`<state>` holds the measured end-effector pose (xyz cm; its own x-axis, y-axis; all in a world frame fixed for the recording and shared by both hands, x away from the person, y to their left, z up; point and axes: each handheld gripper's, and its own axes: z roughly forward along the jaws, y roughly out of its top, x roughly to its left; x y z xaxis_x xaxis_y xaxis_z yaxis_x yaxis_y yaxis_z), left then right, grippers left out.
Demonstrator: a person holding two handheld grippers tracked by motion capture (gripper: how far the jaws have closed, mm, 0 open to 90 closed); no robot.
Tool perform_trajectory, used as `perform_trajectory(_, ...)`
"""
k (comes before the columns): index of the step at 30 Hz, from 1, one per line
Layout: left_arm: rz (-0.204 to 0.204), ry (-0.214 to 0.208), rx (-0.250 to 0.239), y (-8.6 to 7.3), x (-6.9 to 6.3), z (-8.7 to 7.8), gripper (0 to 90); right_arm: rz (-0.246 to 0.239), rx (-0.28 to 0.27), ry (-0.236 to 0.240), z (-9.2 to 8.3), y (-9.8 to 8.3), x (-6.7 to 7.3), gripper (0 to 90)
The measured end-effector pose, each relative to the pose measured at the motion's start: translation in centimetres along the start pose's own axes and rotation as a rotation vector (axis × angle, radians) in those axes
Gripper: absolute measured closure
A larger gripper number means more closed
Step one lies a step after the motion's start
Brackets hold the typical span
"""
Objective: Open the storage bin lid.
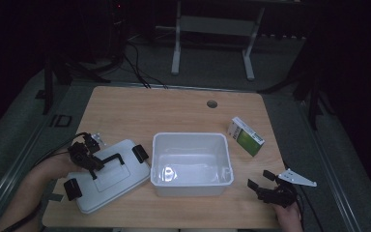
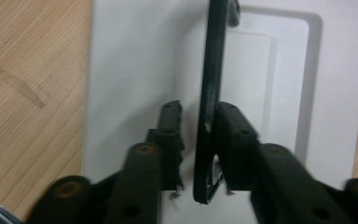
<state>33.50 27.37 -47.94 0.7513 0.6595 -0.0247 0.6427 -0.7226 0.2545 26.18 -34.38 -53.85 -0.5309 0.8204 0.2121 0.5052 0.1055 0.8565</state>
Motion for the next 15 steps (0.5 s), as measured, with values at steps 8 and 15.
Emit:
perform_trajectory(8, -0.04, -0.021, 0.029, 0.4, 0.0, -0.1, 47.0, -0.012, 0.057, -0.023, 0.0, 0.2, 0.2, 10.6)
perform_trajectory(15, -0.037, -0.022, 0.029, 0.3, -0.2, -0.1, 37.4, 0.007, 0.077, -0.058, -1.1, 0.9, -0.6, 15.0)
